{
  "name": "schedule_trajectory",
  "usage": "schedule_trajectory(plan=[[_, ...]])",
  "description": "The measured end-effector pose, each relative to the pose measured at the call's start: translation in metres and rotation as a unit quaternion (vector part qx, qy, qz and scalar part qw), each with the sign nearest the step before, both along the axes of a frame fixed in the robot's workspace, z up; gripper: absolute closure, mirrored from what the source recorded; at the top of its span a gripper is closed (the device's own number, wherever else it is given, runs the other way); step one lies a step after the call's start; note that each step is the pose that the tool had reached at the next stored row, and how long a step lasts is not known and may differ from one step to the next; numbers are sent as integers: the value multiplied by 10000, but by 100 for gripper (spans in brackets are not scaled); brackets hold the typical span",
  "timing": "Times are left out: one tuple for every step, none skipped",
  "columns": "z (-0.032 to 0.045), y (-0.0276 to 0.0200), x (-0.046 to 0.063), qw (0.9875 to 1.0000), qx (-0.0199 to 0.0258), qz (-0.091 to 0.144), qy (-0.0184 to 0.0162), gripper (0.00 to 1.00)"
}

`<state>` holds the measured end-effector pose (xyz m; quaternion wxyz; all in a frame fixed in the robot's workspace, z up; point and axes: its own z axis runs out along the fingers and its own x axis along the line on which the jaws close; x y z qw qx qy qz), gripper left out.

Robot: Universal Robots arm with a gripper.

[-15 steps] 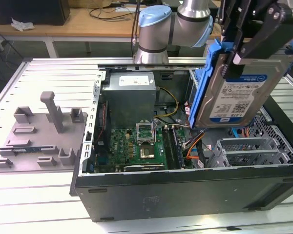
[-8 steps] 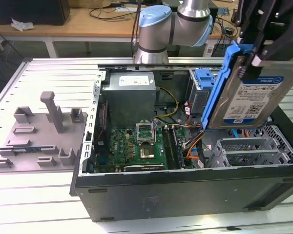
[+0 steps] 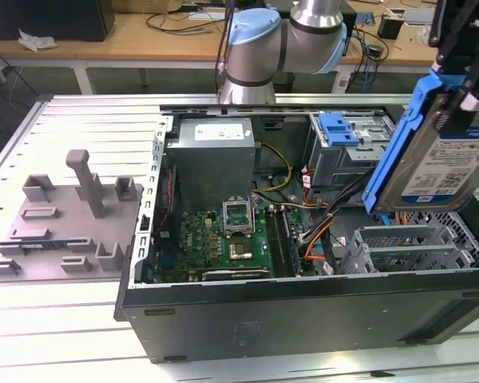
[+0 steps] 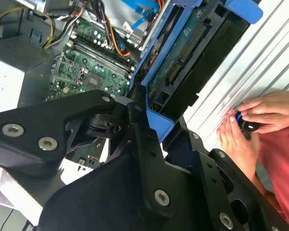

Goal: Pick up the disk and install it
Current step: 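Insert the disk into the insertion slot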

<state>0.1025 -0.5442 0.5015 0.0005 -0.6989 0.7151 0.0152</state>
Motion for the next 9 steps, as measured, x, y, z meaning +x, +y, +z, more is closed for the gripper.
schedule_trajectory(plan=[[-3,1,37,10000,-7,0,0,64],[-3,0,39,10000,-20,0,0,64],[-3,-1,40,10000,-21,-1,0,64],[-3,0,40,10000,-23,0,0,64],[-3,0,41,10000,-23,0,0,64],[-3,0,41,10000,-24,0,0,64],[-3,0,42,10000,-24,0,0,64],[-3,1,48,10000,-23,1,0,64],[-4,1,54,10000,-23,0,0,64]])
